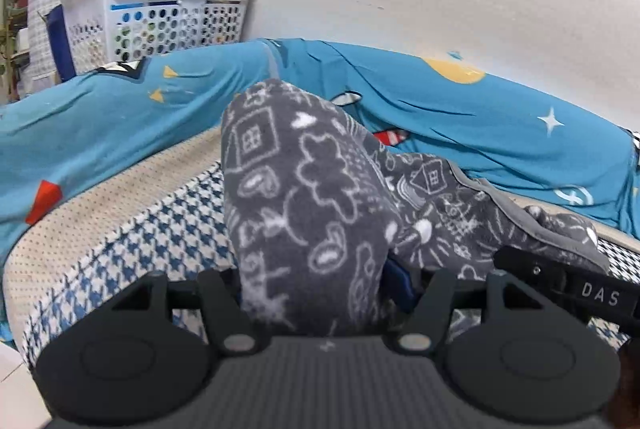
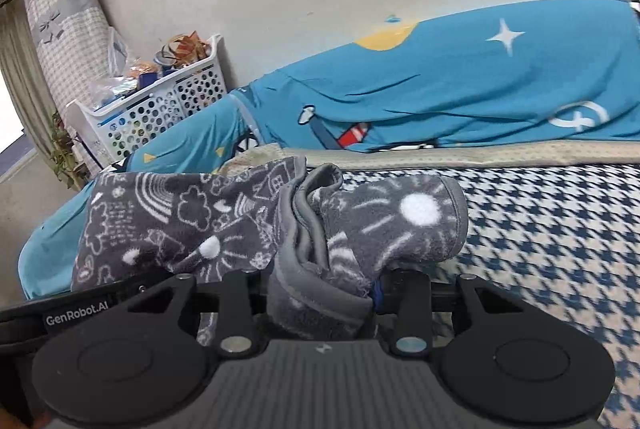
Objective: Fold clothes
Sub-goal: 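Lift the folded grey jacket bundle with both tools and carry it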
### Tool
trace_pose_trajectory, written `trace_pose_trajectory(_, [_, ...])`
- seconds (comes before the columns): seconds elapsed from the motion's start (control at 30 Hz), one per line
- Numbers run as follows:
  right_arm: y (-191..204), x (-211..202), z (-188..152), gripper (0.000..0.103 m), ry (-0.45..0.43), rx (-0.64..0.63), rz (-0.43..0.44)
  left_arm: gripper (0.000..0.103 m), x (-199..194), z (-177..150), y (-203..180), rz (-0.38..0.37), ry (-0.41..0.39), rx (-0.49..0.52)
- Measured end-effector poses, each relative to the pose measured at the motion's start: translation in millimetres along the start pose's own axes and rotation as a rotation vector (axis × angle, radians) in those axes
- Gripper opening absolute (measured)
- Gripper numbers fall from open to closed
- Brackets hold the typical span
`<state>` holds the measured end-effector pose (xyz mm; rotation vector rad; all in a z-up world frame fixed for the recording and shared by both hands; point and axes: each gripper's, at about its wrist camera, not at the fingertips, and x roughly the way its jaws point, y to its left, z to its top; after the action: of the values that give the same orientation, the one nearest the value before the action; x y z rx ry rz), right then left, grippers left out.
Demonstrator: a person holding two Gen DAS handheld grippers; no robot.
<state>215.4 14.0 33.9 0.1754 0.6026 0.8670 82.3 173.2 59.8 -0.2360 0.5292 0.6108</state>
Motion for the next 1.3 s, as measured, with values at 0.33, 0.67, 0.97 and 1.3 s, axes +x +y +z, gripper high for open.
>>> trace_pose_trajectory(0.33, [7.7,47.6,-13.2,0.055,0.093,0.01,-0.049,0.066,35.9,-4.4,36.7,0.053,0.092,-0.121])
trace_pose_trajectory(0.67, [-7.4,-5.9,-6.0,0.062,-0.015,0.026,-0.124,0.078,16.2,1.1,66.1,0.03,0.036,-0.305])
trace_pose_trajectory(0.97, [32.8,-22.7,-9.1,0.051,-0.011,-0.112,-0.002,0.082,20.4,7.1,86.7,0.1,0.001,-0.372])
trace_pose_trajectory(1.3, [44.1,22.2,-46.2,0.051,0.095,-0.276,-0.065,0.094,56.9,-2.2,100.9,0.171,0.062,-0.388])
